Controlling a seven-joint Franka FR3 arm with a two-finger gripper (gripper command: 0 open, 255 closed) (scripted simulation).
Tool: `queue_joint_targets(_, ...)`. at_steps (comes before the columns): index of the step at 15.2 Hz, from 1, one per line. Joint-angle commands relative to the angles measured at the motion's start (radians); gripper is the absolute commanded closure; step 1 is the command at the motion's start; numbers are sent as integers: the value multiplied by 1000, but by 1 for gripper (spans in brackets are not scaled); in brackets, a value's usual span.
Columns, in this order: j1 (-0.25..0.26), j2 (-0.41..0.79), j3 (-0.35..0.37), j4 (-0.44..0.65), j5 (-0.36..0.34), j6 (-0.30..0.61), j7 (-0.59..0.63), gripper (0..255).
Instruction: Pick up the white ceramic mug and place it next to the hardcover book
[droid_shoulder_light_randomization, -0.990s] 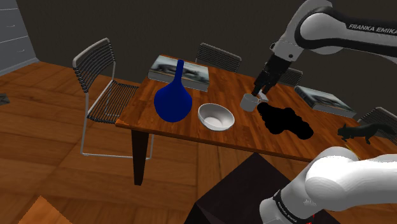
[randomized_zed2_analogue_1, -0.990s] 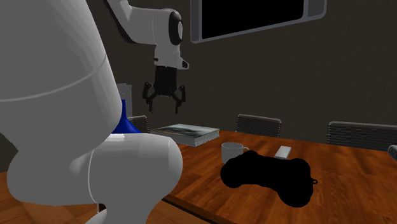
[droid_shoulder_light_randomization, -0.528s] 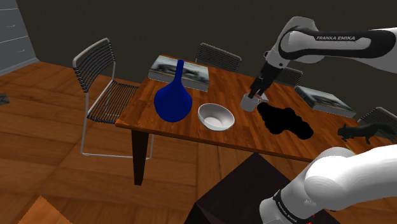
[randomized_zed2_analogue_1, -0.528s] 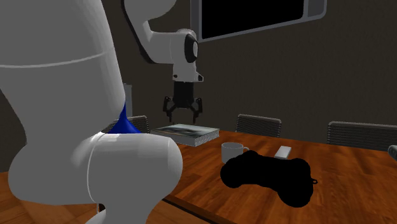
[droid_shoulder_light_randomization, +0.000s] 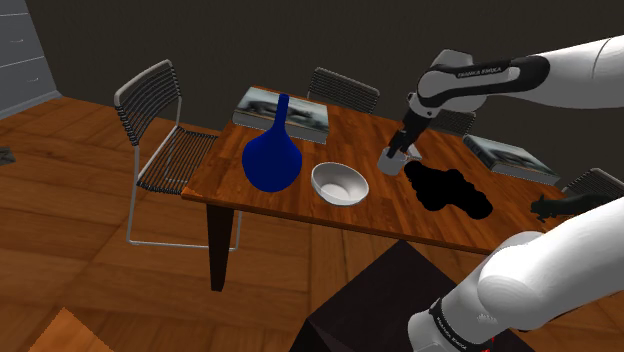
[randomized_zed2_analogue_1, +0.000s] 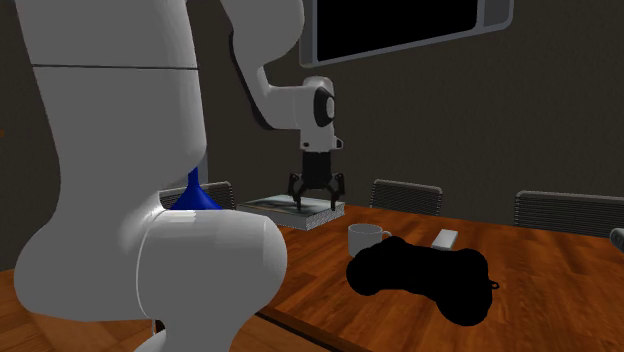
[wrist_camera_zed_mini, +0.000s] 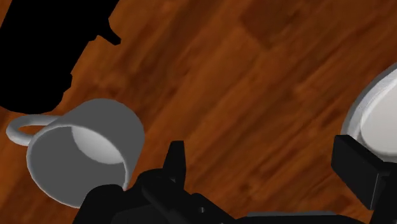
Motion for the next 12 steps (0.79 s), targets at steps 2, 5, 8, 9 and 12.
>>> queue_joint_targets(2,-2,105,-40,51,25,61,-70,0)
queue_joint_targets(5,-10,217,-72,114,69,112,-146,0)
queue_joint_targets(8,-28,334,-92,189,128,151,-227,0)
queue_joint_targets(9,-37,373,-95,216,149,162,-253,0)
queue_joint_targets(12,-49,420,-92,229,177,192,-281,0)
